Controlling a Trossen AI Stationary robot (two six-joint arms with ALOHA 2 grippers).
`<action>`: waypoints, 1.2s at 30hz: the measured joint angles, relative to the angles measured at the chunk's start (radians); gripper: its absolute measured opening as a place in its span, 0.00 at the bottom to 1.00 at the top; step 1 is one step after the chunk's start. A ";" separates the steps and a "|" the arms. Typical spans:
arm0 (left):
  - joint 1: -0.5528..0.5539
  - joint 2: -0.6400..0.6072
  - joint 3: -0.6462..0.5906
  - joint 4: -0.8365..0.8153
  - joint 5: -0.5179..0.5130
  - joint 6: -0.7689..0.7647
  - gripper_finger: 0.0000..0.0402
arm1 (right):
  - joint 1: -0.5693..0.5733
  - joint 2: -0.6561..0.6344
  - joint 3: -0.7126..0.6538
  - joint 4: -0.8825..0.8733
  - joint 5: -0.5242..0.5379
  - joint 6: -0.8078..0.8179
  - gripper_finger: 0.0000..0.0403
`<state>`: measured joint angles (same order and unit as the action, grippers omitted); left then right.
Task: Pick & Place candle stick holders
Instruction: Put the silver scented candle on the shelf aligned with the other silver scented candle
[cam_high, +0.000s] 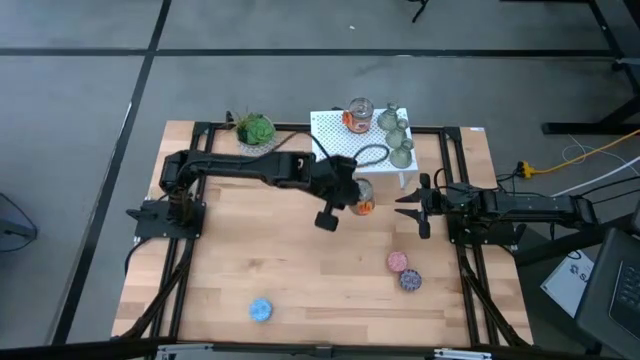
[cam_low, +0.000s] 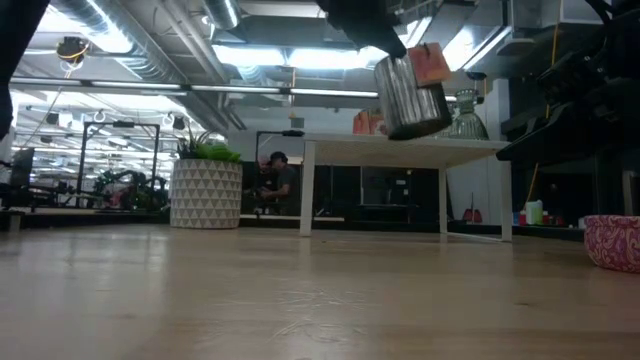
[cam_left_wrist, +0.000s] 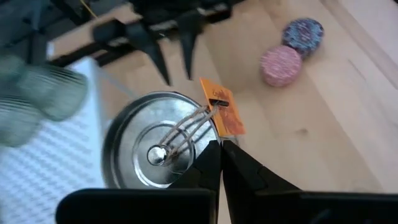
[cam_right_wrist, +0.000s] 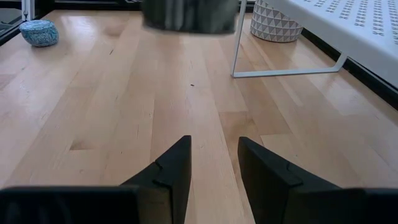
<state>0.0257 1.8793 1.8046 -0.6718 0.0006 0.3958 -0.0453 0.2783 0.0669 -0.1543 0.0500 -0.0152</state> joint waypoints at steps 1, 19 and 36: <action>0.009 0.000 0.016 -0.008 0.001 0.011 0.01 | 0.000 0.000 0.000 0.000 0.000 0.000 0.34; 0.166 0.000 0.067 0.030 -0.003 0.338 0.01 | 0.000 0.000 0.000 0.000 0.000 0.000 0.34; 0.266 0.048 0.067 0.088 0.023 0.430 0.00 | 0.000 0.000 0.000 0.000 0.000 0.000 0.34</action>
<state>0.2919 1.9277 1.8717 -0.5835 0.0232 0.8258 -0.0456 0.2783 0.0669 -0.1543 0.0498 -0.0153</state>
